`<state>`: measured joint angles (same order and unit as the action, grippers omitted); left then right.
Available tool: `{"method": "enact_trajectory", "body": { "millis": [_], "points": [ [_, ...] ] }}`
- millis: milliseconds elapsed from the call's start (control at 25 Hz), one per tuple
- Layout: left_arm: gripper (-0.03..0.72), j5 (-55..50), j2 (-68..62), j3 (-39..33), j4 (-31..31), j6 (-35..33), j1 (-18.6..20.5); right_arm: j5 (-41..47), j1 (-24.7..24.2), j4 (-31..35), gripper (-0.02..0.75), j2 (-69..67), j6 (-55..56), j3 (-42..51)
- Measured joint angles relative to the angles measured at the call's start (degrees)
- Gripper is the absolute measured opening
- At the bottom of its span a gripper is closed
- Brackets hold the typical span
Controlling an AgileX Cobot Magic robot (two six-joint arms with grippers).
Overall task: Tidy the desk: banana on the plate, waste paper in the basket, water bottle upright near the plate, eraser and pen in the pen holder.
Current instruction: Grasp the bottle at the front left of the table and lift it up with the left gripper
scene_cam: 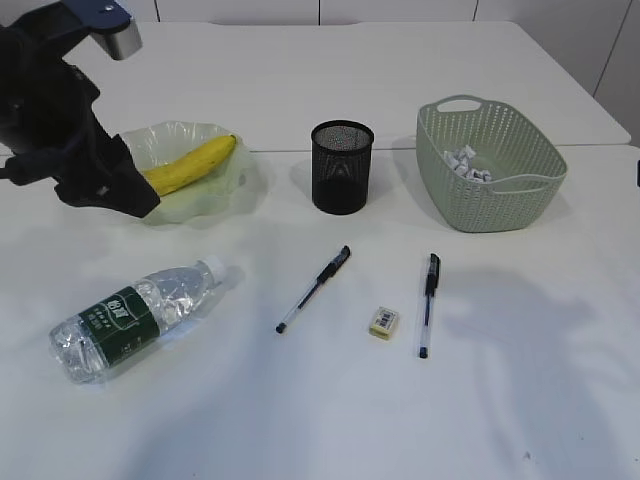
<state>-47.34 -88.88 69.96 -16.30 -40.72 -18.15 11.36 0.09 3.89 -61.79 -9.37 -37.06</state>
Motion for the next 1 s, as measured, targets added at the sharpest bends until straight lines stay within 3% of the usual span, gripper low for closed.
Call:
{"method": "enact_trajectory", "body": {
  "millis": [1000],
  "points": [
    [0.548,-6.05,-16.56,8.31,2.48,3.19,0.0,1.44,0.0,0.1,0.302,0.0,0.0,0.0]
  ]
}}
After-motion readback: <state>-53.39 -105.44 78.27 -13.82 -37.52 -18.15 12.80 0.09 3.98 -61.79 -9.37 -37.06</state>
